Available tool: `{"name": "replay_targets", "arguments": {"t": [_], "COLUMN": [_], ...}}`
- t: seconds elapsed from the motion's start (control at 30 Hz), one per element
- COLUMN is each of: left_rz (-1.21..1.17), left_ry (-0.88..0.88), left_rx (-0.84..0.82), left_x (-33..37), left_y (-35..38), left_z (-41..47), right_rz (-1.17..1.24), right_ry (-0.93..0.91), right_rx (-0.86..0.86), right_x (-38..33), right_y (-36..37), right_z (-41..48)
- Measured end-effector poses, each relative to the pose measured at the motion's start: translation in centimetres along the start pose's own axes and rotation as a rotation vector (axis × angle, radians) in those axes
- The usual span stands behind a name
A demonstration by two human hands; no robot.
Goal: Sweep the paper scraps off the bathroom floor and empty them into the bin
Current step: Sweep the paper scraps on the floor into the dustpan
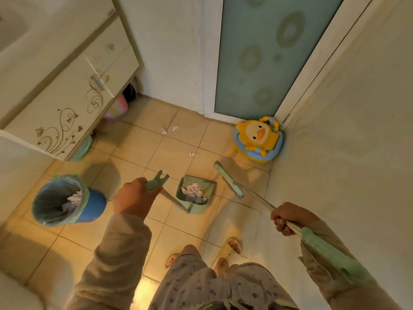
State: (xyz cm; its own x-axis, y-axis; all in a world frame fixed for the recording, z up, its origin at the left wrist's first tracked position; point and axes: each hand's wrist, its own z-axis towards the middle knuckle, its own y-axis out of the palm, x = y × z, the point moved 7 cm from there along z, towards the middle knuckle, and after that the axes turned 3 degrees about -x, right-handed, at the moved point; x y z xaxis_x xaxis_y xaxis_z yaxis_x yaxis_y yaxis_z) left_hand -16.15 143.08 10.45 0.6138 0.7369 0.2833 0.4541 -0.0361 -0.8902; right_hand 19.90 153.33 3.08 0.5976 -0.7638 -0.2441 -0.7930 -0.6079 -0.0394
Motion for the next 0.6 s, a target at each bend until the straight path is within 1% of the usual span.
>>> {"name": "replay_targets", "arguments": {"t": [0.2,0.33,0.4,0.6], "left_rz": [-0.036,-0.018,0.003,-0.014], "left_ry": [-0.086,-0.084,-0.061,-0.048], "left_rx": [0.024,0.014,-0.021,-0.039], "left_x": [-0.1,0.3,0.9,1.4], "left_y": [-0.2,-0.7,-0.6,-2.0], "left_z": [1.2,3.8,4.5,8.2], "right_rz": [-0.051,-0.060,-0.064,-0.116], "right_ry": [-0.021,-0.014,-0.011,0.010], "right_rx": [-0.024,-0.040,-0.046,-0.061], "right_x": [-5.1,-8.3,-9.0,-13.5], "right_y": [-1.0,-0.9,-1.0,-1.1], "right_z": [1.9,3.1,3.2,4.4]}}
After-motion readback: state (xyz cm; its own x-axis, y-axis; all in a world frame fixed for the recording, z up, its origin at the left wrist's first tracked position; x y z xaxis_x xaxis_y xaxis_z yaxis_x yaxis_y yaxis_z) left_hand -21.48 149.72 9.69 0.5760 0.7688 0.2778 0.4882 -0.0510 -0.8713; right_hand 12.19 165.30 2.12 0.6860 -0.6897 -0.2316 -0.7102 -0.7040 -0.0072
